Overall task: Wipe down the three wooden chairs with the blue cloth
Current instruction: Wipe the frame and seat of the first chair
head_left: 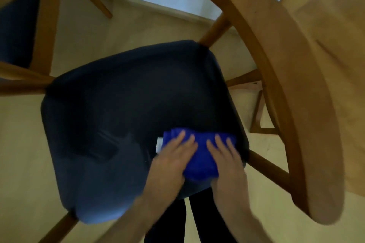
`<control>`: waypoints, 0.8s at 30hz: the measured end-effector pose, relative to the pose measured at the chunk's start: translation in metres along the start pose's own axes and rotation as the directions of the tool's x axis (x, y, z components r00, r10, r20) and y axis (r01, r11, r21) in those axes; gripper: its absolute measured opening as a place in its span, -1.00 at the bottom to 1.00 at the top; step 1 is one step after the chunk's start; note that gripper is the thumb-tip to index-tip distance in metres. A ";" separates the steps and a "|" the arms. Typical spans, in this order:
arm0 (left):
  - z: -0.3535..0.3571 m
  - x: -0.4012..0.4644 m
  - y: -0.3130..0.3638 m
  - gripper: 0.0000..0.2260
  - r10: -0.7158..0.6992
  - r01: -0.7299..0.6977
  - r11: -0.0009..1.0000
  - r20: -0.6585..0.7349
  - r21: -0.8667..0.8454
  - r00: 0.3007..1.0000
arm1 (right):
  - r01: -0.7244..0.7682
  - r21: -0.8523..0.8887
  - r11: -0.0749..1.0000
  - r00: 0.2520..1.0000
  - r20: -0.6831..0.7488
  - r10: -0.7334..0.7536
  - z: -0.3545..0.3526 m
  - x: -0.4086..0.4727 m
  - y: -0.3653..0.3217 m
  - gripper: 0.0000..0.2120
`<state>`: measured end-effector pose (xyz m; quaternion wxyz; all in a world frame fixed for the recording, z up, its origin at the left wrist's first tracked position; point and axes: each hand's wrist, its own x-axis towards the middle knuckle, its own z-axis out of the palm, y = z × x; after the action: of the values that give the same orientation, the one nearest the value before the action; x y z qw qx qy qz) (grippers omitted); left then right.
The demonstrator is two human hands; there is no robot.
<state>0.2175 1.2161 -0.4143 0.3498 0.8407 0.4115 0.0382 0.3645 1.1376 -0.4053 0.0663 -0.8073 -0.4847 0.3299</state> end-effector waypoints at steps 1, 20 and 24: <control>0.004 -0.021 0.006 -0.49 0.017 -0.016 1.000 0.068 -0.010 0.998 | 0.011 -0.027 1.000 0.997 0.075 -0.009 0.002 -0.020 0.002 -0.12; -0.021 0.042 0.007 -0.68 0.238 -0.325 0.916 0.334 0.236 0.912 | -0.425 0.078 0.902 0.905 0.066 0.421 0.026 -0.043 -0.046 -0.25; -0.021 -0.046 -0.018 -0.49 0.266 -0.343 0.908 0.303 0.238 0.915 | -0.343 0.108 0.933 0.929 0.184 0.320 0.024 -0.079 -0.040 -0.26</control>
<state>0.1675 1.2026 -0.3992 0.2656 0.9342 0.2248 -0.0793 0.2964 1.0884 -0.3697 0.0255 -0.8413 -0.3208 0.4342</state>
